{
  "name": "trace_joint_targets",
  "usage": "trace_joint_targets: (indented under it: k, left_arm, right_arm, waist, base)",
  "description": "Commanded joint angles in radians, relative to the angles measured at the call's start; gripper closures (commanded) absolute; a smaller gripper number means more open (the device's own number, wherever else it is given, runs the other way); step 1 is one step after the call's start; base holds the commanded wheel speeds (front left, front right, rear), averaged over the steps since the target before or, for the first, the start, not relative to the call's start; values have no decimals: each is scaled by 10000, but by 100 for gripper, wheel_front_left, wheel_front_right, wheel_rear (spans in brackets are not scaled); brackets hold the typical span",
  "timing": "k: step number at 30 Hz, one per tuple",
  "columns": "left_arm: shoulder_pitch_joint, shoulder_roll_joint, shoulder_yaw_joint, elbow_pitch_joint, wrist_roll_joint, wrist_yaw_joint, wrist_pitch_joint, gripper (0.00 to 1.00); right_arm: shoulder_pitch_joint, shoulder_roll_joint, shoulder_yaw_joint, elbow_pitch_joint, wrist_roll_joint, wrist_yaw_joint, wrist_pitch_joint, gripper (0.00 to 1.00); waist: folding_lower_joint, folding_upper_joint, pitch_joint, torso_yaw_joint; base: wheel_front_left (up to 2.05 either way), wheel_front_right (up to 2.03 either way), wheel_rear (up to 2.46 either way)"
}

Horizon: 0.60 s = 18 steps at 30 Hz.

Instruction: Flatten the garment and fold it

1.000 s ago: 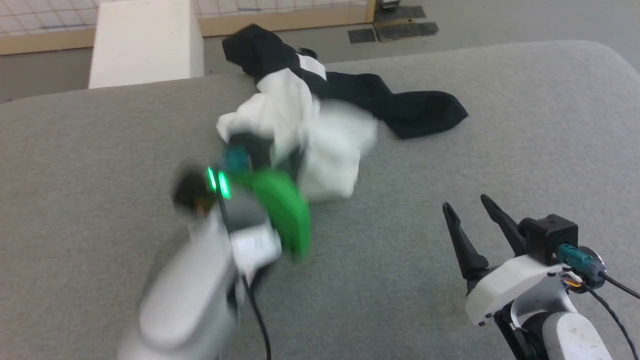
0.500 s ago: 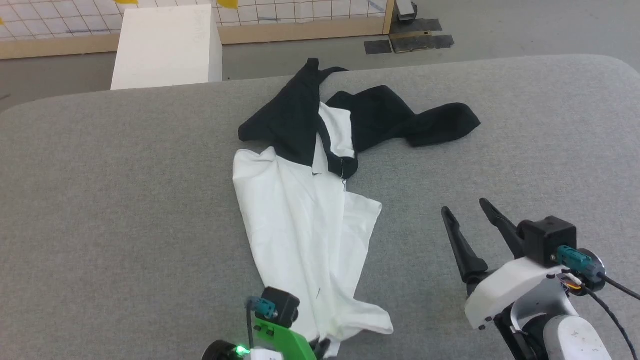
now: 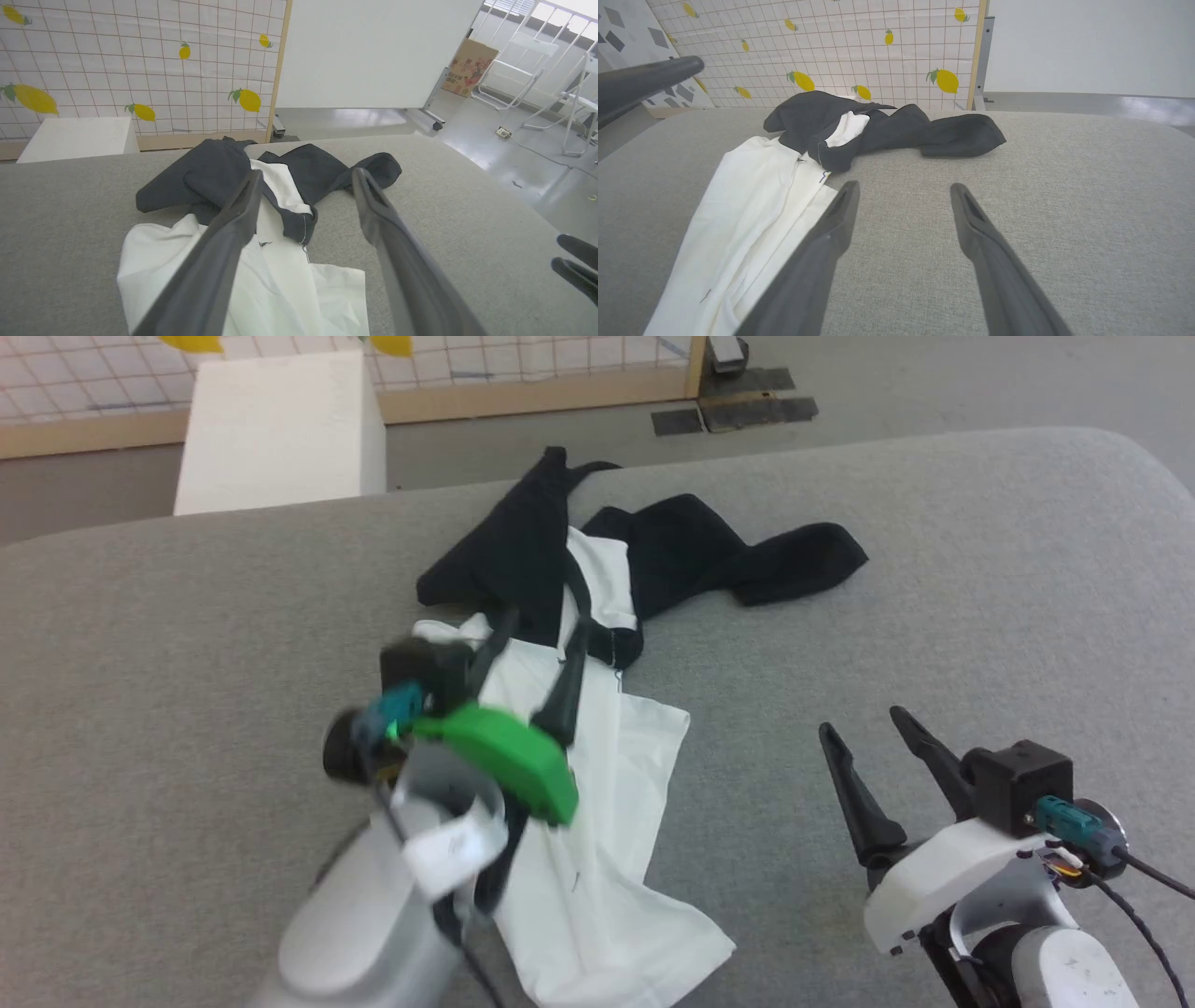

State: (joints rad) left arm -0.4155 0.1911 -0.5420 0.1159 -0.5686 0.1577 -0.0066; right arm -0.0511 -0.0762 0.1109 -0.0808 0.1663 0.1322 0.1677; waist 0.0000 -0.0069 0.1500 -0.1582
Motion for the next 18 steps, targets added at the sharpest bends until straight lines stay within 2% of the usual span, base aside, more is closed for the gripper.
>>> trace_joint_targets:
  k: [1, 4, 9, 14, 15, 17, 18]
  left_arm:
    - [-578, -38, -34, 539, 281, -8, -39, 0]
    - [-1477, -92, -318, 2008, 609, -111, 376, 0]
    - [-2349, 0, -992, 4051, 1008, -157, 2125, 0]
    - [-2697, 67, -1329, 4984, 1235, 224, 3526, 0]
    - [-2730, 100, -1346, 4935, 1293, 427, 3659, 20]
    - [-2670, 129, -1329, 4834, 1264, 497, 3674, 53]
    - [-2612, 138, -1294, 4759, 1214, 534, 3677, 60]
  right_arm:
    - [-72, 10, 66, -17, -6, -15, -51, 0]
    - [-185, 22, 158, 87, 78, -15, -132, 0]
    - [-317, 49, 240, 304, 190, -15, -323, 0]
    - [-320, 73, 186, 489, 191, -15, -470, 0]
    - [-316, 92, 149, 546, 176, -15, -493, 0]
    - [-318, 103, 145, 567, 168, -15, -499, 0]
    - [-322, 105, 148, 573, 164, -15, -501, 0]
  waist:
    - [0, 69, 293, -290]
    - [0, 69, 552, -595]
    - [0, 69, 868, -1042]
    - [0, 69, 913, -1182]
    - [0, 69, 858, -1149]
    - [0, 69, 792, -1075]
    - [0, 69, 758, -1030]
  base:
    - [0, 0, 0]
    - [0, 0, 0]
    - [0, 0, 0]
    - [0, 0, 0]
    - [0, 0, 0]
    - [0, 0, 0]
    - [0, 0, 0]
